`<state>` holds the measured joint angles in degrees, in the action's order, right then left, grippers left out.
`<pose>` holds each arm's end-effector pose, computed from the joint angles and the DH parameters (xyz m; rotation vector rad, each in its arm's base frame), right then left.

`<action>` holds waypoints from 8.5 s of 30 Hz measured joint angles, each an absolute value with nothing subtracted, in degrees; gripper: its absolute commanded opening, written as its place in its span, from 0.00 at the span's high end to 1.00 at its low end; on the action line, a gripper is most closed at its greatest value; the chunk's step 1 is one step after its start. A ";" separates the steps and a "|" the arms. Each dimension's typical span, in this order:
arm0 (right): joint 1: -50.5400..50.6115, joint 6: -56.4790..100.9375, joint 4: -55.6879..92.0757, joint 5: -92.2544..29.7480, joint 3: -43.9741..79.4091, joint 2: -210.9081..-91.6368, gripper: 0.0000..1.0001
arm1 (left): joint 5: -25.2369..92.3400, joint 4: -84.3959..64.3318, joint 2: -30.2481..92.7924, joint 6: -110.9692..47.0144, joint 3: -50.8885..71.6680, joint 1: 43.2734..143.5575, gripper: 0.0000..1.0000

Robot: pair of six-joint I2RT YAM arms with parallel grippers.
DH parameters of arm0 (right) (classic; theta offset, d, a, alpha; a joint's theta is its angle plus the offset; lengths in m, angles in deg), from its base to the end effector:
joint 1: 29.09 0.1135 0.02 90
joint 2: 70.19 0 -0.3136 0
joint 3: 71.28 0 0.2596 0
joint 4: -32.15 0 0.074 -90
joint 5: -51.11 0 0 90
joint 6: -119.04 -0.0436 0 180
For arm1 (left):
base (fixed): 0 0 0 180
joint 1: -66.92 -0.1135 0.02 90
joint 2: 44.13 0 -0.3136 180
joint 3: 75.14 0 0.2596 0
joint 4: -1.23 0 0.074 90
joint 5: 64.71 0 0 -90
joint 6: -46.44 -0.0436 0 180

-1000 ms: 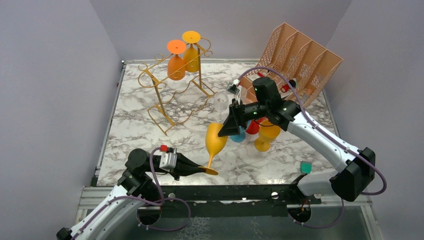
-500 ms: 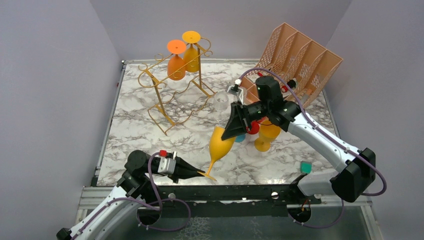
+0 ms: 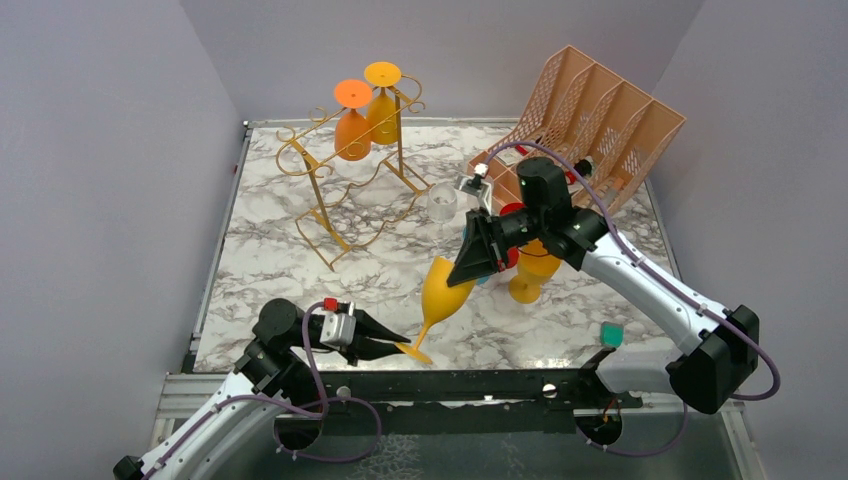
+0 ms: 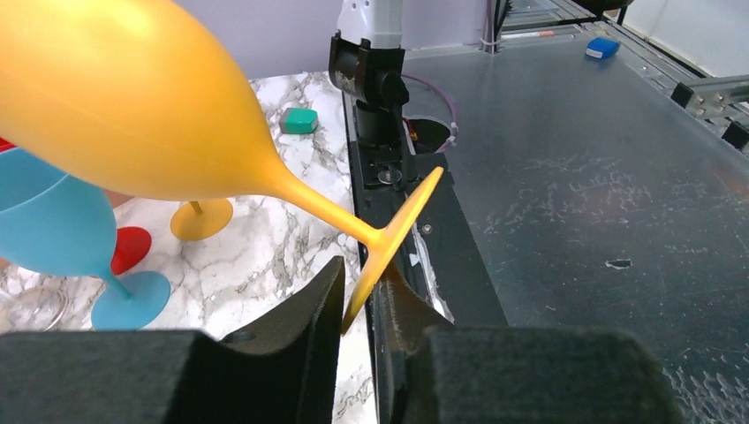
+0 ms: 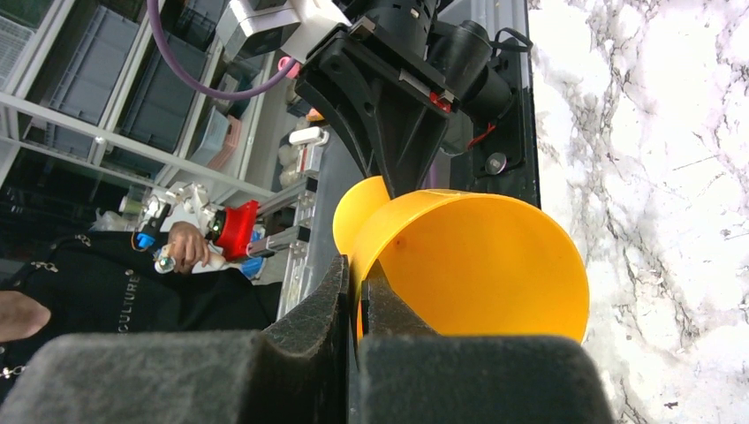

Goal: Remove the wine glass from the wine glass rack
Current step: Place the wine glass at the center of the board, then pick up the wine glass from the wine rack.

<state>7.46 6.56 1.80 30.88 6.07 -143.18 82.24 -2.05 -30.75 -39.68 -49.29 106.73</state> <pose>0.1903 0.1920 0.3941 -1.1157 1.8880 1.8388 0.0265 -0.0696 0.2577 1.2568 1.0371 -1.2925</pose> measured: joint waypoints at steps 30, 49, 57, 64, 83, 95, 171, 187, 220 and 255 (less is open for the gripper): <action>7.99 10.69 -4.08 13.86 0.56 -135.71 0.99 | 70.70 -4.96 -35.49 -38.30 -49.46 106.62 0.21; 31.84 7.04 -25.94 -42.58 0.10 -131.53 0.99 | 36.84 -19.23 -31.25 -35.66 -43.47 106.60 0.01; 31.99 6.35 -26.60 -51.80 -0.33 -132.19 0.99 | 32.73 -21.63 -32.32 -35.22 -43.47 106.51 0.01; 31.99 6.41 -24.26 -55.21 -2.39 -134.79 0.99 | 30.02 -21.85 -33.00 -35.02 -43.47 106.40 0.01; 31.99 8.12 -18.03 -59.39 -4.05 -135.12 0.99 | 29.30 -23.05 -32.58 -35.02 -43.47 106.40 0.01; 31.99 8.07 -17.24 -60.28 -4.42 -135.77 0.91 | 29.30 -23.12 -31.97 -35.02 -43.47 106.40 0.01; 31.99 6.61 -7.78 -54.55 -3.57 -120.10 0.31 | -12.77 -43.97 -14.40 -5.08 -27.98 104.98 0.01; 31.99 7.55 -7.82 -58.31 -4.20 -119.12 0.22 | 34.24 -30.27 6.37 -14.15 -25.20 40.33 0.01; 31.99 6.54 -6.12 -53.16 -7.57 -121.74 0.21 | 81.36 -21.44 68.16 -12.33 57.88 52.57 0.31; 31.99 4.07 -7.76 -51.91 -7.35 -121.02 0.21 | 84.45 -33.70 71.28 -20.75 61.57 60.35 0.95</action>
